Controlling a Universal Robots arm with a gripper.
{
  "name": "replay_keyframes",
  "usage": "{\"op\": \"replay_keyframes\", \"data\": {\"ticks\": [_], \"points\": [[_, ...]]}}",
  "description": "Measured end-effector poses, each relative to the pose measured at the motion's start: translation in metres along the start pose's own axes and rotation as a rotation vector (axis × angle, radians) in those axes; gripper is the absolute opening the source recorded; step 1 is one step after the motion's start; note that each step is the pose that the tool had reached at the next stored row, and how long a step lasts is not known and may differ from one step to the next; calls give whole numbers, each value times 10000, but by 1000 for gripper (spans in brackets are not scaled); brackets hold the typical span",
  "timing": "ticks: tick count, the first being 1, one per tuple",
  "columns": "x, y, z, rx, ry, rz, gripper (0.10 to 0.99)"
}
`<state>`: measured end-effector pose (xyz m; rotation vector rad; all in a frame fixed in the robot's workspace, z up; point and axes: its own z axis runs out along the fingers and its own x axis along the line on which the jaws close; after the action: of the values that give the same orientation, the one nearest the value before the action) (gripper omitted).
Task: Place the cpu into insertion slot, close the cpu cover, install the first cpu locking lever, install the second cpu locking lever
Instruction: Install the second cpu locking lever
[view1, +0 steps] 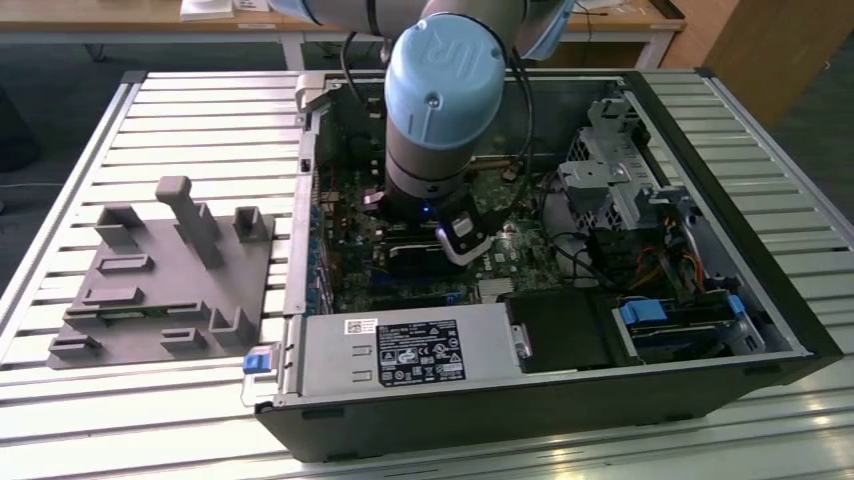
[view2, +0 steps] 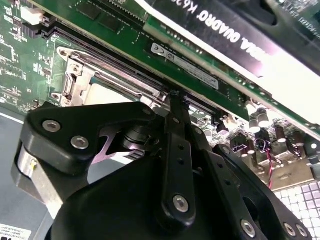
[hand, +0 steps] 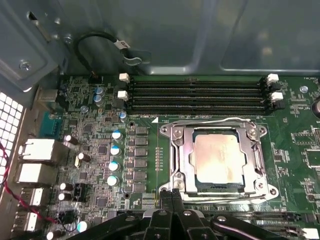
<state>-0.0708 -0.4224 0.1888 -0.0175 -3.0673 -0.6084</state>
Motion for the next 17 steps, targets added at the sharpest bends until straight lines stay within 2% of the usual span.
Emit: {"op": "replay_keyframes", "data": {"ticks": [10,17], "points": [[15,35,50,-144,3,-2,106],[49,63,82,-180,3,-3,106]]}}
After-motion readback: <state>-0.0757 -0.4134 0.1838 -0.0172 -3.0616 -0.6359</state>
